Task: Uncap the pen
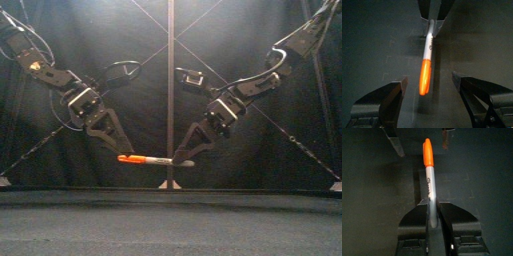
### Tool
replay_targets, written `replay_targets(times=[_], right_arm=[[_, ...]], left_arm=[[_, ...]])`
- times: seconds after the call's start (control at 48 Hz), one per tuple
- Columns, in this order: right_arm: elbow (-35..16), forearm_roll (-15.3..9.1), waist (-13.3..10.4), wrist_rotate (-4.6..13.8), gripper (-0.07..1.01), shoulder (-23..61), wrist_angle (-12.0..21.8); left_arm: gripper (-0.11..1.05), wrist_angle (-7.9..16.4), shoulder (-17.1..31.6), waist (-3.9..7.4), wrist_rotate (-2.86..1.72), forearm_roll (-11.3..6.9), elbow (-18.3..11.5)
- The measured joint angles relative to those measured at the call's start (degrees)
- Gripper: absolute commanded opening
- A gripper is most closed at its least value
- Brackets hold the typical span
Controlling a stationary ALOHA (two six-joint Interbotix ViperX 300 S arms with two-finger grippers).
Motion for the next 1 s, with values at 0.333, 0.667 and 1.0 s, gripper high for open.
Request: replay_targets(times=[0.333,0.667,1.0], right_arm=[[-0.18,0.00,0.35,-0.09,0.47,0.00,0.00],[-0.53,0.00,0.44,-0.09,0.47,0.09,0.00],[-0.18,0.00,0.26,-0.09,0.47,0.00,0.00]], left_arm=[[0.80,-0.09,0.44,0.09,0.00,0.53,0.00],[0.71,-0.09,1.32,0.26,0.00,0.62,0.00],[0.48,-0.09,1.32,0.62,0.18,1.93,0.00]])
